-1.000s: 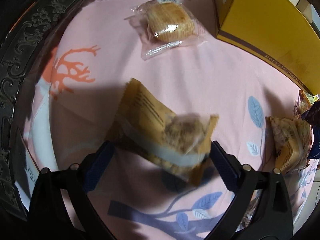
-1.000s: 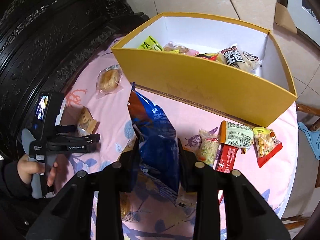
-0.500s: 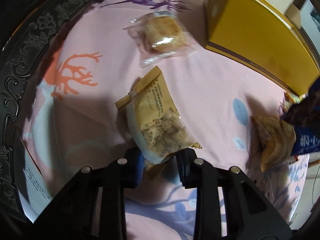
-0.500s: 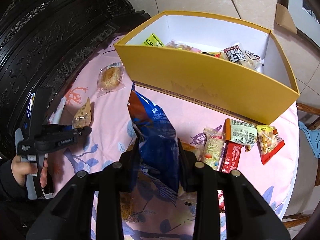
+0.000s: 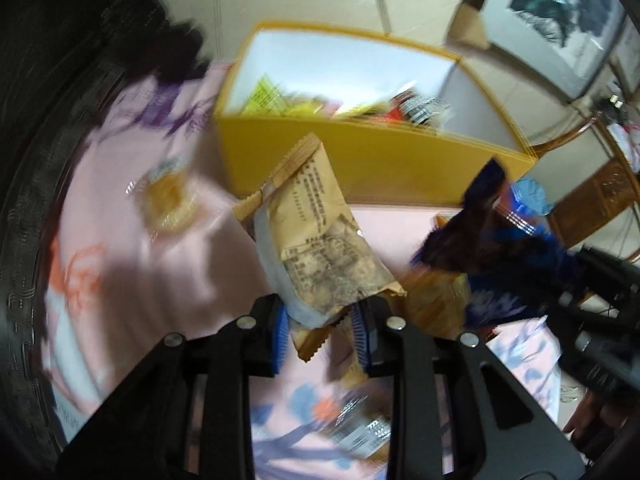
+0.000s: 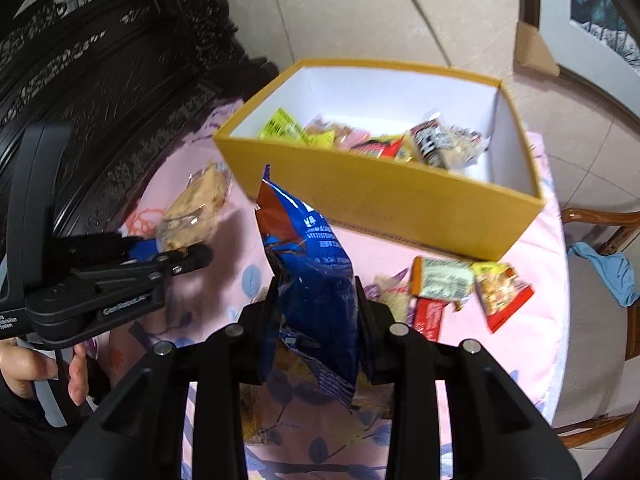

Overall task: Organize snacks
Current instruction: 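Carry both snacks over the yellow box and open both tools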

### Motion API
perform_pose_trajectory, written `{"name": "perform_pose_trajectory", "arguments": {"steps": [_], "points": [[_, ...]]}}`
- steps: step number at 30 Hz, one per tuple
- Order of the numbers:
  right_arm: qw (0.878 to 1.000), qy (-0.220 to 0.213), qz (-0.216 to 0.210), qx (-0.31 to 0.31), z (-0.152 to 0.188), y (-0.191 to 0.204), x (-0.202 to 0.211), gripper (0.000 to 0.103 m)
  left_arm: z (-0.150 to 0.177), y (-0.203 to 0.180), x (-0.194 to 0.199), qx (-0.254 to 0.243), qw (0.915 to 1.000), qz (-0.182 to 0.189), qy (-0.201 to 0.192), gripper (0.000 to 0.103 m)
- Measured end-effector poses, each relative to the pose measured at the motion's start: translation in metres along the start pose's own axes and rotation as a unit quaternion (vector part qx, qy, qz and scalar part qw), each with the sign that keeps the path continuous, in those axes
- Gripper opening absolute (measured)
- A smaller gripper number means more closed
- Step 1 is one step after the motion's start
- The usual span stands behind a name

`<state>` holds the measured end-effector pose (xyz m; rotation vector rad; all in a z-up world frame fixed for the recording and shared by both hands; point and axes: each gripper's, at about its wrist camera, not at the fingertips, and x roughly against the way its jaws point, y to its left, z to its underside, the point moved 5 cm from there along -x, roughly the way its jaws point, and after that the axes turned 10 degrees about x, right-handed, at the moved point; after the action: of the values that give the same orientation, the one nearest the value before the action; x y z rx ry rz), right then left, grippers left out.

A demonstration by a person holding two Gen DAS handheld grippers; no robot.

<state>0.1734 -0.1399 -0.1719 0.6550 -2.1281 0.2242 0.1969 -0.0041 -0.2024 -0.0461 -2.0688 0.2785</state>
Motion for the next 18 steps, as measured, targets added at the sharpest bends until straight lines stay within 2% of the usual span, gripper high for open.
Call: {"name": "perform_pose_trajectory", "arguments": {"steps": [4, 9, 18], "points": [[1.0, -0.019, 0.019, -0.004, -0.007, -0.009, 0.016, 0.033, -0.021, -0.031, 0.006, -0.02, 0.9996, 0.016, -0.015, 0.026], [0.998, -0.037, 0.045, -0.016, -0.017, -0.026, 0.032, 0.033, -0.035, -0.052, 0.013, -0.033, 0.9989, 0.024, -0.022, 0.026], [0.995, -0.065, 0.069, -0.017, -0.051, -0.049, 0.046, 0.033, -0.068, -0.066, 0.02, -0.047, 0.9976, 0.03, -0.042, 0.027]]}}
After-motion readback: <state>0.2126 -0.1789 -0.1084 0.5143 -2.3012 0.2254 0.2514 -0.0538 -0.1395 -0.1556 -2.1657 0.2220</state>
